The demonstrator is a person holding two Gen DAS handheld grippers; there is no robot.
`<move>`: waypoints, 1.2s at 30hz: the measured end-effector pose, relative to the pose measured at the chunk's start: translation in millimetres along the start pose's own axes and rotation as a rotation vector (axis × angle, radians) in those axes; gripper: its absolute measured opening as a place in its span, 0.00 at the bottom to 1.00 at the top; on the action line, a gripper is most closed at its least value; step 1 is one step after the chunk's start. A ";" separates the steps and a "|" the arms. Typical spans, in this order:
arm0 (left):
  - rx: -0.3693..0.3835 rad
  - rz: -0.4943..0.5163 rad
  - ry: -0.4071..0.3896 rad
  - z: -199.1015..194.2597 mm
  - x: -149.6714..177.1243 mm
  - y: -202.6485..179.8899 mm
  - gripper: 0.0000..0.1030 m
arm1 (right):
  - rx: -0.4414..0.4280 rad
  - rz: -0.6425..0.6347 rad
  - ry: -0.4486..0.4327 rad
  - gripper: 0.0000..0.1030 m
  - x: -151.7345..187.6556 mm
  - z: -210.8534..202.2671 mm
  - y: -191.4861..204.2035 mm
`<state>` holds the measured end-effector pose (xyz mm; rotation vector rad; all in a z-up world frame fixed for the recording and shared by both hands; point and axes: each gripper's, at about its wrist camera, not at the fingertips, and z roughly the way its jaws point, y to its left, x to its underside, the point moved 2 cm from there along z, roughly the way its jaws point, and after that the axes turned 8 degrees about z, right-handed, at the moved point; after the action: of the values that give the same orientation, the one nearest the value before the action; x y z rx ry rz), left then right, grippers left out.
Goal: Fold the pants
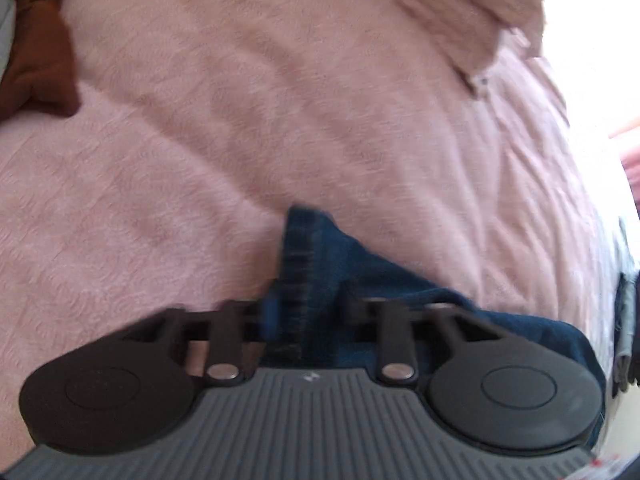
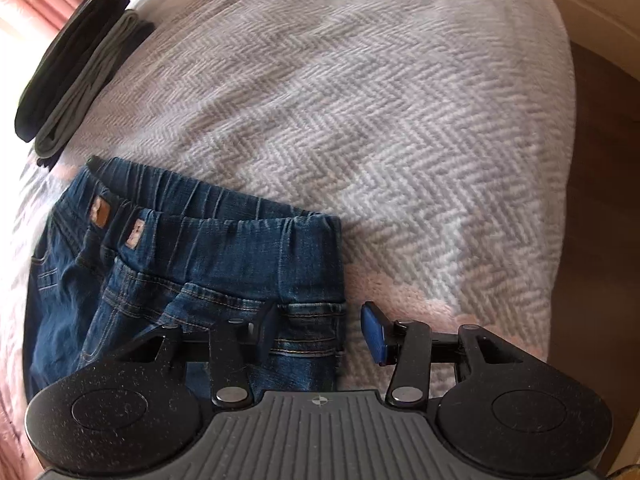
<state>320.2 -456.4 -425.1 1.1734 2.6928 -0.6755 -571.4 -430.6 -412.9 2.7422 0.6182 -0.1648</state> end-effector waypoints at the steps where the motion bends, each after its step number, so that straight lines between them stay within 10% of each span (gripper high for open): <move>1: 0.011 0.032 -0.033 -6.6 -2.6 -6.1 0.07 | 0.008 -0.003 -0.016 0.42 -0.6 -3.3 1.6; 9: 0.270 0.499 -0.571 -142.5 -19.1 -54.5 0.11 | -0.036 0.027 -0.144 0.42 -16.2 -33.2 30.2; 13: 0.075 0.624 -0.495 -139.9 10.7 -10.4 0.23 | -0.062 -0.006 -0.162 0.42 -15.7 -37.8 51.5; 17: -0.275 0.385 -0.343 -116.0 43.4 78.1 0.20 | -0.054 -0.007 -0.131 0.42 -6.3 -29.3 56.7; 20: -0.190 0.091 -0.297 -126.1 61.9 113.7 0.21 | -0.045 0.007 -0.108 0.42 3.0 -20.3 55.3; 23: -0.018 -0.086 -0.312 -129.8 68.0 103.5 0.47 | -0.043 0.003 -0.098 0.42 11.7 -13.9 58.5; 27: 0.125 -0.166 -0.336 -112.9 48.9 65.3 0.82 | -0.063 -0.015 -0.075 0.42 22.5 -7.4 71.4; 30: 0.088 -0.157 -0.270 -83.7 23.9 43.9 0.82 | -0.091 -0.052 -0.062 0.42 29.9 -6.1 83.6; 33: 0.064 -0.115 -0.159 -47.6 -4.7 34.1 0.73 | -0.098 -0.070 -0.058 0.42 33.6 -5.9 87.9; 36: 0.071 -0.037 -0.090 -26.3 -21.7 23.2 0.04 | -0.095 -0.047 -0.056 0.42 34.5 -2.9 82.8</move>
<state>353.5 -445.2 -403.6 1.0836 2.6424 -0.8147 -504.2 -486.5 -392.8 2.6236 0.6587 -0.2168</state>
